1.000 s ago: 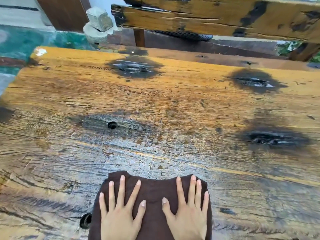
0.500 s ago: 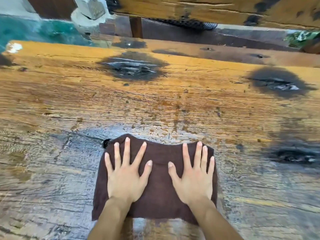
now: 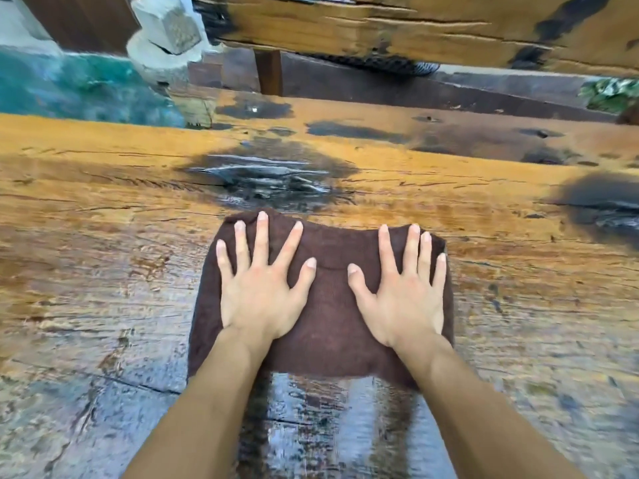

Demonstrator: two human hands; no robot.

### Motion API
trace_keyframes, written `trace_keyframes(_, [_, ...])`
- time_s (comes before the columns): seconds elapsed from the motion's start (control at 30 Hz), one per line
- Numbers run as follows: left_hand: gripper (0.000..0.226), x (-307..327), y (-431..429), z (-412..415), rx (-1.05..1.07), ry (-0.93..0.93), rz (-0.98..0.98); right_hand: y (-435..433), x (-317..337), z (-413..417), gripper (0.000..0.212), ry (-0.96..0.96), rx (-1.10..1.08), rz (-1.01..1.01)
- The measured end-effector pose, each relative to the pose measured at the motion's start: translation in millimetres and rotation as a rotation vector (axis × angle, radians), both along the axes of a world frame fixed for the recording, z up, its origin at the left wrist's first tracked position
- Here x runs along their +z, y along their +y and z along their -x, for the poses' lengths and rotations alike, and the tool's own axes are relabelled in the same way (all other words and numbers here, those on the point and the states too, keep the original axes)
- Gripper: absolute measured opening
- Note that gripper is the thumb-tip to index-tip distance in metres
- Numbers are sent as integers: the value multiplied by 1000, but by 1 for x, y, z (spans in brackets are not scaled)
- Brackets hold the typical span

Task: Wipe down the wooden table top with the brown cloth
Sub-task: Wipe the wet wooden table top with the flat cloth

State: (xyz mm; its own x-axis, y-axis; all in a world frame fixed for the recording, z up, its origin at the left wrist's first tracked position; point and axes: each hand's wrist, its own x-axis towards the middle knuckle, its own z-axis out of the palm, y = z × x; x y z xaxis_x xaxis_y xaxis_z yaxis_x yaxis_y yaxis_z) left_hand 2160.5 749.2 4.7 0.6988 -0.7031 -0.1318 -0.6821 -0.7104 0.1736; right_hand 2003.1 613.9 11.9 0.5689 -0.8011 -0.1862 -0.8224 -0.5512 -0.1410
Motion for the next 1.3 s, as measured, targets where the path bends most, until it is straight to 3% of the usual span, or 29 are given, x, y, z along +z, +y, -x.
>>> trace_keyframes(0.6, [70, 1, -136, -125, -54, -51, 8, -119, -1, -119, 82, -35, -20, 73])
trace_keyframes(0.77, [71, -3, -162, -149, -62, -141, 35, -145, 1, -143, 84, -31, -28, 86])
trace_keyframes(1.13, [79, 15, -209, -185, -8, -17, -131, -162, 3, -163, 84, -14, -37, 76])
trace_keyframes(1.3, [78, 8, -205, -185, -60, -112, -26, -165, 1, -161, 83, -48, -10, 106])
